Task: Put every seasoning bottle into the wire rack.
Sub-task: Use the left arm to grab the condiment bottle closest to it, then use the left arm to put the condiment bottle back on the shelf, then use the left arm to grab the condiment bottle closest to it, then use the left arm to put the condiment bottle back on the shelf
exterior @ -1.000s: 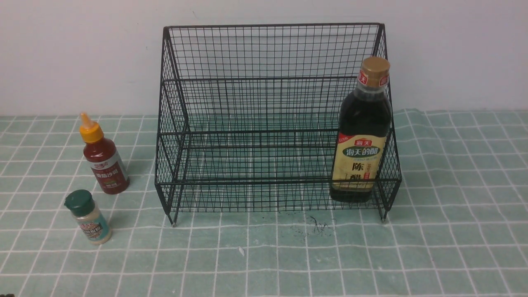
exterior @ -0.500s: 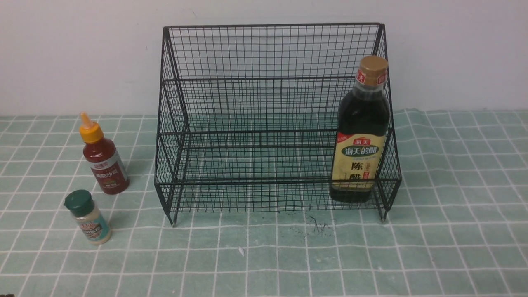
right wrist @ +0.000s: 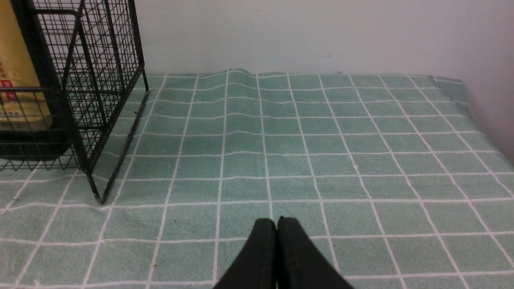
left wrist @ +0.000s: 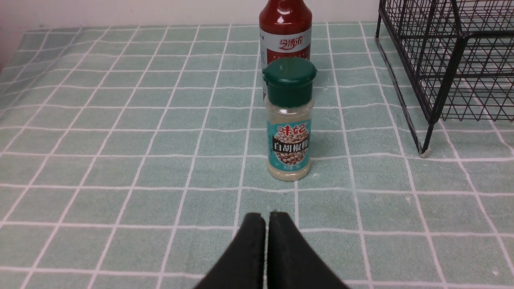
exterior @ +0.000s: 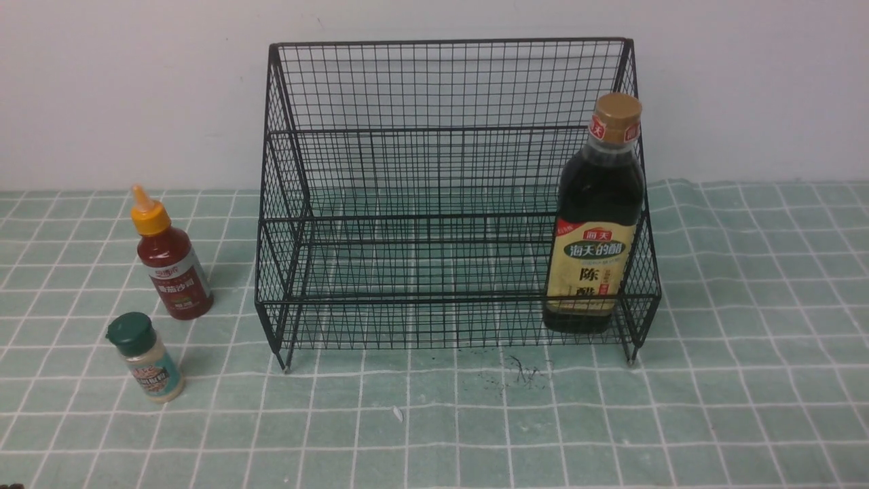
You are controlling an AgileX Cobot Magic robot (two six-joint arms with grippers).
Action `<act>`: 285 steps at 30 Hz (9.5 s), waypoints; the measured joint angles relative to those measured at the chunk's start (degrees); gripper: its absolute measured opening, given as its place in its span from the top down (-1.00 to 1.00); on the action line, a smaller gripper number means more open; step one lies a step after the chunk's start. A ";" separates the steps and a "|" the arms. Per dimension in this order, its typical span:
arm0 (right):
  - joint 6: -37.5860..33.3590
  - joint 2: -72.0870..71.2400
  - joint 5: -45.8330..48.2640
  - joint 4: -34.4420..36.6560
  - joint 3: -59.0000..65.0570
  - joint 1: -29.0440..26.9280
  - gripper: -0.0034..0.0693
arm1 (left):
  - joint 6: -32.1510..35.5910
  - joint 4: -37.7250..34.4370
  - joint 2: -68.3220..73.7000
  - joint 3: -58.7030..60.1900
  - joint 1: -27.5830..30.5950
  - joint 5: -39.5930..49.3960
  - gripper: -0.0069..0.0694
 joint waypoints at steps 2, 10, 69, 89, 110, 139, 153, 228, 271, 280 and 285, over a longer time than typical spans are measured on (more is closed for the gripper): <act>0.00 0.00 -0.01 0.00 0.05 0.00 0.94 | 0.00 0.00 0.00 0.00 0.00 0.00 0.83; 0.00 0.00 -0.06 0.05 0.05 0.00 0.94 | 0.00 0.00 0.00 0.00 0.00 0.00 0.83; 0.41 0.00 -0.25 0.30 0.05 0.00 0.94 | 4.30 -4.28 76.67 -60.16 0.00 29.91 0.68; 0.58 0.00 -0.31 0.40 0.05 0.00 0.94 | 9.08 -4.33 95.17 -60.41 0.00 18.74 -0.58; 0.58 0.00 -0.31 0.45 0.05 0.00 0.94 | 5.88 -4.23 80.93 -79.06 -9.31 37.62 -0.05; 0.58 0.00 -0.31 0.45 0.05 0.00 0.94 | -8.67 3.92 105.85 -86.18 -27.12 32.10 -0.10; 0.21 0.00 -0.31 0.45 0.05 0.00 0.94 | -12.48 13.05 99.28 -103.16 -25.11 47.40 0.20; 0.68 0.00 -0.48 0.61 0.11 0.00 0.94 | -8.00 4.80 106.75 -124.44 -23.09 51.64 0.06; 0.99 0.00 -0.48 0.67 0.11 0.00 0.94 | -8.45 3.07 123.33 -124.05 -24.34 50.41 -0.01; 1.04 0.00 -0.48 0.67 0.11 0.00 0.94 | -7.91 2.87 123.20 -124.05 -24.42 49.69 -0.22; 1.04 0.00 -0.48 0.67 0.11 0.00 0.94 | -6.93 4.98 119.51 -125.47 -24.49 50.11 -0.18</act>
